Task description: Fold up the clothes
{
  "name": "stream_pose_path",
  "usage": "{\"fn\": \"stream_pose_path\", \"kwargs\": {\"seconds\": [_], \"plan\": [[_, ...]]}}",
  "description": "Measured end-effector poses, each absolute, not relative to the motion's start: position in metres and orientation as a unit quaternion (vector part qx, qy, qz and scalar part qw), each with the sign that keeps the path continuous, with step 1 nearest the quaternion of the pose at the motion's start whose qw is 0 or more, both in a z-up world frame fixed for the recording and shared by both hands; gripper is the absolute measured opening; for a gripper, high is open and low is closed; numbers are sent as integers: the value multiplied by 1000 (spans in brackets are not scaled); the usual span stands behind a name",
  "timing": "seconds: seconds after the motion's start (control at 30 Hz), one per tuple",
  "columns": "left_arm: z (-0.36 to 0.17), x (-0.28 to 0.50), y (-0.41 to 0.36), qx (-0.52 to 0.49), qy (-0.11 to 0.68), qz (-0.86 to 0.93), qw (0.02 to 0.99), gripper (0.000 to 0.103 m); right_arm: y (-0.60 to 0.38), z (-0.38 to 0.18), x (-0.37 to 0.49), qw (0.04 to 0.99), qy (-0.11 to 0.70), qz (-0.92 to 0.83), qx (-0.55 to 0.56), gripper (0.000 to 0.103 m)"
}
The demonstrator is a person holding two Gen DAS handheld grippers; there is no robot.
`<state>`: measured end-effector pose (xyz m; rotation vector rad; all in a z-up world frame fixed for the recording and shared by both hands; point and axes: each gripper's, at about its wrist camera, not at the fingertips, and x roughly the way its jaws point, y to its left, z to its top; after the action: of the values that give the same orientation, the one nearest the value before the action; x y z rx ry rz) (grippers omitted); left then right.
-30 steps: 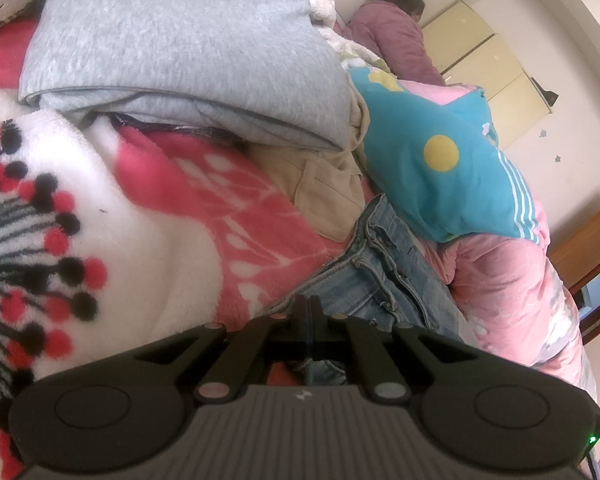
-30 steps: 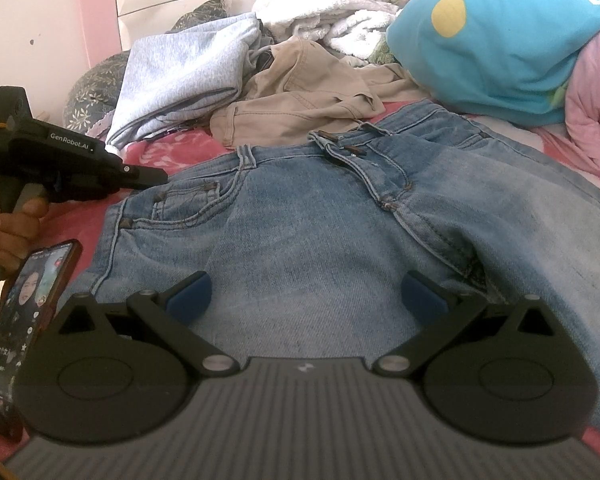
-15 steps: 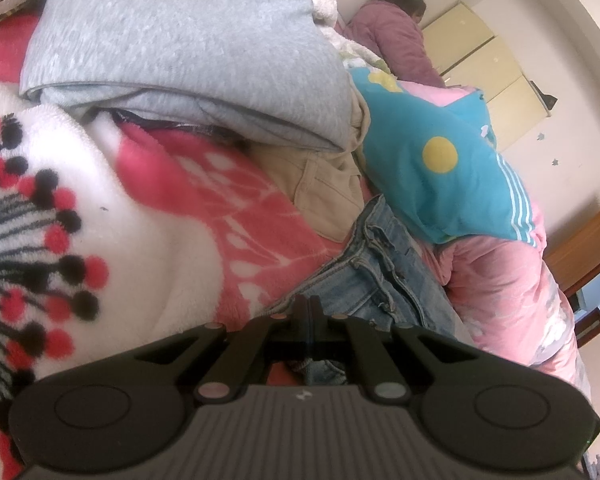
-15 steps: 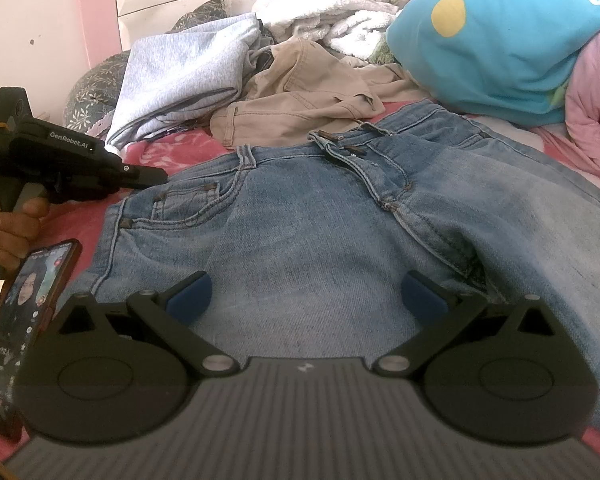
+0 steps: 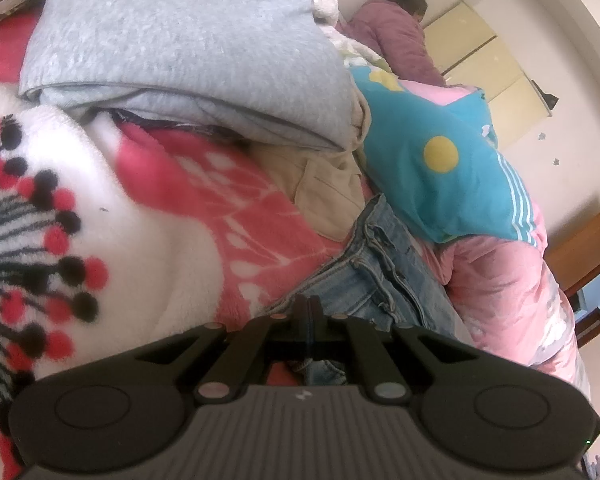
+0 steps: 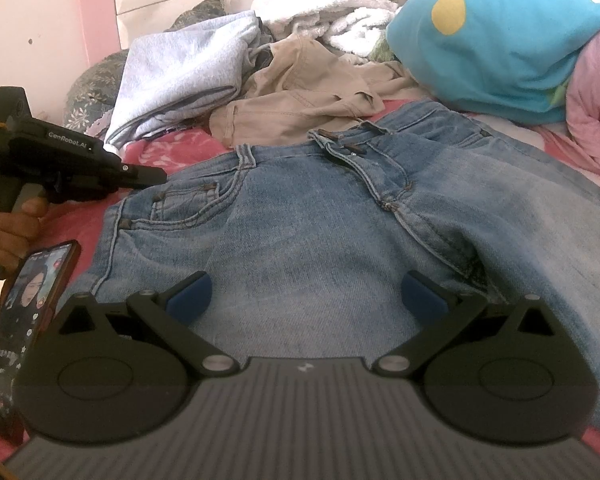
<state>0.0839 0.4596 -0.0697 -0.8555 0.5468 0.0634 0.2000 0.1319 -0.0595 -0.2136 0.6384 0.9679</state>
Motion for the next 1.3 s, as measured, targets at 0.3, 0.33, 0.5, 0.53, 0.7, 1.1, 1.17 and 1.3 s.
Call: {"fn": "stream_pose_path", "kwargs": {"seconds": [0.3,0.33,0.5,0.53,0.7,1.1,1.17,1.3], "plan": [[-70,84,458,-407,260,32,875,3,129,-50,197,840,298,442,-103,102],[-70,84,458,-406,260,33,876,3,128,-44,196,845,295,434,-104,102],[-68,85,459,-409,265,35,872,3,102,5,220,887,229,397,-61,102],[-68,85,459,-409,265,35,872,3,100,12,234,894,229,382,-54,102],[-66,86,457,-406,269,41,872,3,110,15,328,902,299,307,-44,84],[-63,86,452,-378,272,43,884,3,158,-39,407,867,417,273,-24,15],[-63,86,452,-378,272,43,884,3,161,-43,418,875,409,260,-8,9],[-63,84,452,-377,272,46,884,3,161,-44,414,889,383,250,-11,8]]}}
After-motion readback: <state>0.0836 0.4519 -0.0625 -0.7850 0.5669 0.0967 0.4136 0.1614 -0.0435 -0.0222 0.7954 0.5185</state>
